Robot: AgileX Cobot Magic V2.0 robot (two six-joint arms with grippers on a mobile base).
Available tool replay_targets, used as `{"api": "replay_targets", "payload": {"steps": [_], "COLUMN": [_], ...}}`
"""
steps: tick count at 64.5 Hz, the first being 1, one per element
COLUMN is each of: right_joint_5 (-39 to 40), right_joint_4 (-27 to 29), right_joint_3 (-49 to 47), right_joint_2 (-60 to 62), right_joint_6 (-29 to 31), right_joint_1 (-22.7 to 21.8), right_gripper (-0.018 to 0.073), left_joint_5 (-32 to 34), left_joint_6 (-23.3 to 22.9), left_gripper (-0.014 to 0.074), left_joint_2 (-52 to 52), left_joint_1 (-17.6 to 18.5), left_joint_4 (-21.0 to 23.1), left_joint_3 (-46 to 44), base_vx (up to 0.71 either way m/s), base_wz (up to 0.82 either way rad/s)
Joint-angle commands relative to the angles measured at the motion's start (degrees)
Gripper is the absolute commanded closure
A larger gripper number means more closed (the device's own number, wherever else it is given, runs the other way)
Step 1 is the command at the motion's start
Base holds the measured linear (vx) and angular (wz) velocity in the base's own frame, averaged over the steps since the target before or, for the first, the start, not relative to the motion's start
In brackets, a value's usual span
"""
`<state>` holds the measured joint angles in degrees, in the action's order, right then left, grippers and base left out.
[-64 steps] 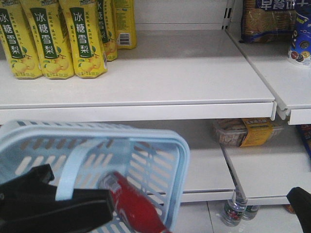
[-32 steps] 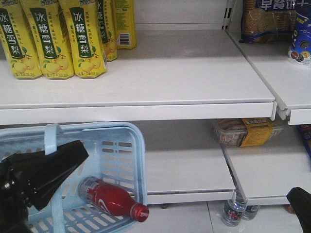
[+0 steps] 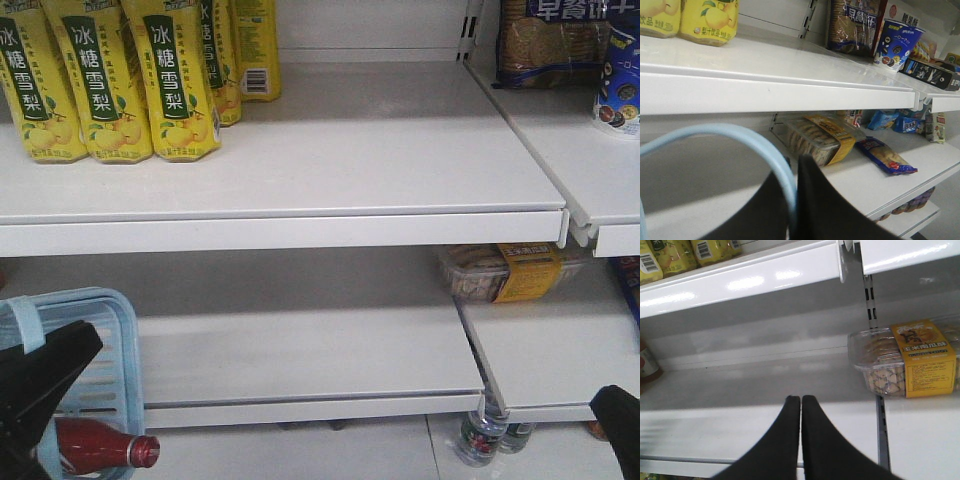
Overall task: Place coke in basket with both arms
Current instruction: 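Swing the basket with the bottle away from the shelf using the left arm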
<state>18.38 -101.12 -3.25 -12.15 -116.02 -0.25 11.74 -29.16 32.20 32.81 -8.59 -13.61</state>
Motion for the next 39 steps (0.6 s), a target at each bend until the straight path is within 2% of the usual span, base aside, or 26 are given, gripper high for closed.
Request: {"api": "replay_targets", "payload": {"steps": [1,26,39], "right_joint_5": [-1.2,-1.2,-1.2], "right_joint_4": [-0.7,-0.7,-0.7], "right_joint_3": [-1.5,-1.5,-1.5], "right_joint_2": [-0.5,-0.5,-0.5], "right_joint_6": [0.3,0.3,0.3], "right_joint_1": [-0.2,-0.2,-0.2], "right_gripper": [0.0564,0.0564,0.0564], "left_joint_5": [8.4,6.6,-4.2], "left_joint_6": [6.5,6.5,6.5], "left_gripper": [0.0603,0.0603,0.0603], "left_joint_2": [-3.6,-19.8,-24.7], "left_joint_1": [0.2,0.2,0.2], "left_joint_4": [0.5,0.5,1.0], "left_joint_3": [0.3,15.5,16.1], "base_vx": [0.0,0.0,0.0], "base_wz": [0.0,0.0,0.0]}}
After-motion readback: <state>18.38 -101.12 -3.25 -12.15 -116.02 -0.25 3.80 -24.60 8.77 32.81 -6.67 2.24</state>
